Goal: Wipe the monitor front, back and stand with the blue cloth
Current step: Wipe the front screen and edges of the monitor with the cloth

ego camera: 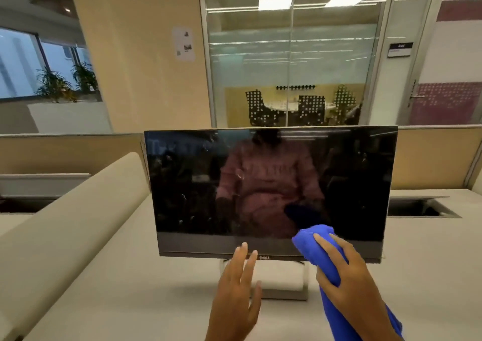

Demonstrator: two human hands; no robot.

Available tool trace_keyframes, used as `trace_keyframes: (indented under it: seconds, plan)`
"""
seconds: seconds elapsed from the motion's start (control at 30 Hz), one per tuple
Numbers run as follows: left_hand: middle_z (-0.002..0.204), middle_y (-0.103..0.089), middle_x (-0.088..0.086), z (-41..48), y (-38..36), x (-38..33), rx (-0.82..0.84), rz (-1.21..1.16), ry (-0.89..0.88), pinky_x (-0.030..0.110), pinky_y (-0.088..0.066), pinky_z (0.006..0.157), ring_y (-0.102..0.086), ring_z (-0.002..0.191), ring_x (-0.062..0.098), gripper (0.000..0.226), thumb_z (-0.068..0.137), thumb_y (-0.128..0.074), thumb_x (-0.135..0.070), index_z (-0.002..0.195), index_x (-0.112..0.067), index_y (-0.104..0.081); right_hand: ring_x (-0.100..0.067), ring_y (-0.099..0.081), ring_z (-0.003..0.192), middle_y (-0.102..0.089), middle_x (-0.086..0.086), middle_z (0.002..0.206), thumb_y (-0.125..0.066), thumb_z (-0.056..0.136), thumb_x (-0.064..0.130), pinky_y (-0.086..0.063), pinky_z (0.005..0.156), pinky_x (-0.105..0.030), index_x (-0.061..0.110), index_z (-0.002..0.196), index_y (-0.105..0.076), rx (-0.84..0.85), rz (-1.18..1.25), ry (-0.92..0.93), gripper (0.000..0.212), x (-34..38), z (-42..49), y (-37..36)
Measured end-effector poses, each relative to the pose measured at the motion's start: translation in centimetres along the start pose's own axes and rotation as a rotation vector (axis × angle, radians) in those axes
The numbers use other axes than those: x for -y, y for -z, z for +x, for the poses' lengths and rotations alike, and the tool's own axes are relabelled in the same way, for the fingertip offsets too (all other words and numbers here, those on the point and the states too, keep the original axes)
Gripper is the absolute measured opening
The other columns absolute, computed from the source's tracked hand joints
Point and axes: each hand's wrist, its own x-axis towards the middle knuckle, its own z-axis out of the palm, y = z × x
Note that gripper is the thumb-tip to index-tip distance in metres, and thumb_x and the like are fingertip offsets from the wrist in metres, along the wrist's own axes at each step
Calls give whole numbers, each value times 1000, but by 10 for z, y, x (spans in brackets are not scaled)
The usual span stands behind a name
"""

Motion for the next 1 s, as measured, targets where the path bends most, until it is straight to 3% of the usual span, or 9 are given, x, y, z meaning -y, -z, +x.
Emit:
trace_keyframes:
  seconds: [0.13, 0.27, 0.47, 0.57, 0.67, 0.73, 0.87, 1.0]
  plan:
    - [151, -23, 1, 31, 57, 38, -196, 65, -63, 27, -25, 109, -24, 138, 16, 49, 96, -24, -38, 142, -21, -25, -14, -44, 110, -41, -2, 132, -46, 77, 38, -40, 94, -24, 25, 130, -43, -132, 10, 129, 55, 54, 41, -13]
    - [148, -28, 6, 64, 117, 73, -334, 101, -55, 26, -23, 109, -21, 139, 15, 48, 96, -23, -38, 137, -14, -33, -16, -46, 105, -43, -5, 132, -47, 77, 38, -45, 86, -30, 23, 128, -44, -219, -38, 199, 53, 103, 77, -35]
    - [149, -23, 2, 110, 185, 126, -456, 14, -48, 13, -9, 112, -17, 139, 10, 64, 95, -11, -51, 142, -11, -26, -23, -50, 92, -48, -13, 132, -49, 79, 34, -51, 75, -37, 22, 127, -49, -385, -174, 249, 50, 160, 131, -61]
    - [149, -20, -7, 129, 199, 145, -417, -312, 26, 6, -7, 110, -15, 140, 6, 86, 81, -4, -74, 143, -17, -21, -26, -46, 94, -40, -14, 137, -56, 77, 32, -51, 71, -40, 21, 130, -48, -446, -258, 219, 54, 181, 163, -71]
    - [149, -29, -5, 144, 201, 167, -309, -616, 91, 27, -13, 117, -22, 139, 7, 102, 66, -10, -88, 142, -23, -28, -31, -48, 98, -31, -14, 141, -53, 79, 34, -51, 68, -41, 24, 135, -43, -441, -335, 197, 58, 203, 187, -87]
    - [146, -36, -3, 152, 200, 174, -228, -829, 117, 36, -17, 117, -29, 136, 8, 98, 60, -17, -92, 135, -33, -34, -32, -46, 105, -28, -13, 143, -47, 81, 37, -50, 67, -41, 25, 137, -40, -425, -390, 193, 58, 217, 196, -102]
    - [145, -37, -2, 157, 203, 171, -154, -1060, 105, 8, -28, 105, -34, 132, 4, 105, 47, -26, -97, 129, -32, -34, -34, -41, 116, -25, -11, 148, -47, 83, 39, -46, 75, -43, 28, 141, -35, -385, -439, 244, 60, 231, 190, -133]
    - [145, -36, -4, 158, 207, 170, -121, -1134, 87, 10, -28, 104, -33, 133, 6, 110, 42, -27, -98, 130, -32, -34, -32, -41, 117, -27, -8, 147, -45, 80, 35, -49, 77, -42, 28, 139, -38, -294, -478, 409, 59, 219, 165, -147]
